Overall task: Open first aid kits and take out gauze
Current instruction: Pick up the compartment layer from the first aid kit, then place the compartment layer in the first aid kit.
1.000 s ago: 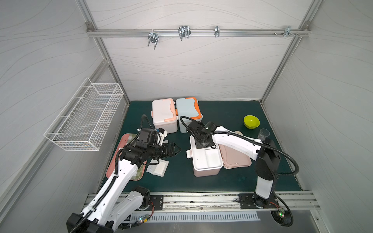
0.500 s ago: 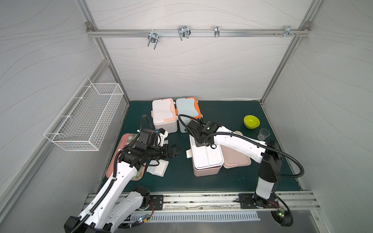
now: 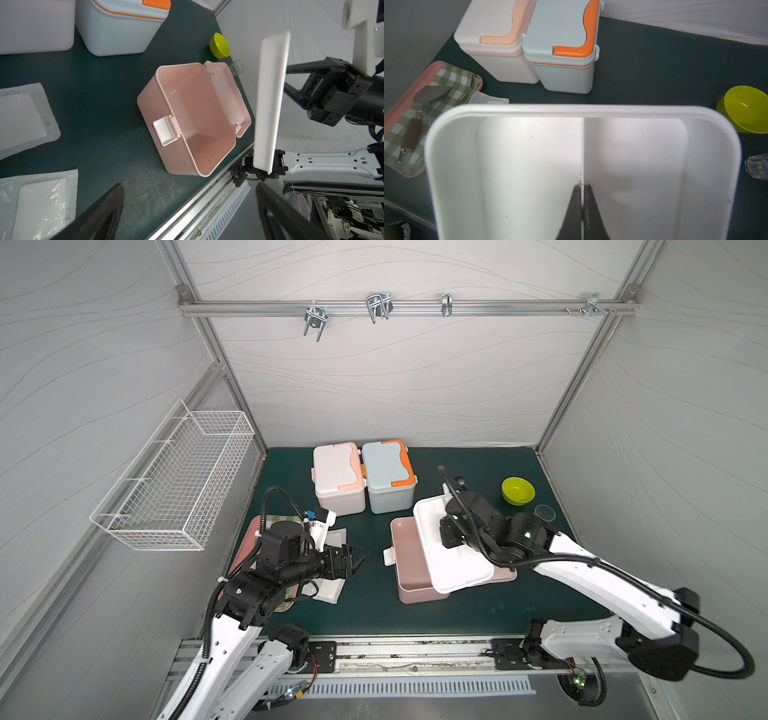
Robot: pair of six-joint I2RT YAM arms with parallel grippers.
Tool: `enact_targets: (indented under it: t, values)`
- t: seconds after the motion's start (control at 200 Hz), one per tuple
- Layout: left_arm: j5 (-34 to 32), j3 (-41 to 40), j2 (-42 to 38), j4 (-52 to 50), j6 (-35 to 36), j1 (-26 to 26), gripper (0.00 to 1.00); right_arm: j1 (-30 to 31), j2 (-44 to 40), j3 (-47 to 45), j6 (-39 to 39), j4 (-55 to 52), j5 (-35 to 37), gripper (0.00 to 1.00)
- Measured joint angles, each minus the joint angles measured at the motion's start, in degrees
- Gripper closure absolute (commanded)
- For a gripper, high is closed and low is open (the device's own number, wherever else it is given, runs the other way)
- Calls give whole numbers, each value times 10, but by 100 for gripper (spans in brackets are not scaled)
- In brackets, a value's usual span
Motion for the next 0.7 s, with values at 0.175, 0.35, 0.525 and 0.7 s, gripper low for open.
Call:
enact_targets:
  t: [0.175,0.35,0.525,0.7]
  values:
    - [-13,-5,-34,0,4,0,1,-29,-164,-89,-43,40,2,100]
    - [-33,-7,-59,1,6,0,1,-31,-326,-156,-74,65,23,100]
    - [-49,-7,-61,1,7,0,1,-32,-425,-196,-90,78,45,100]
    - [-59,-7,-60,1,7,0,1,-32,-440,-203,-100,77,56,100]
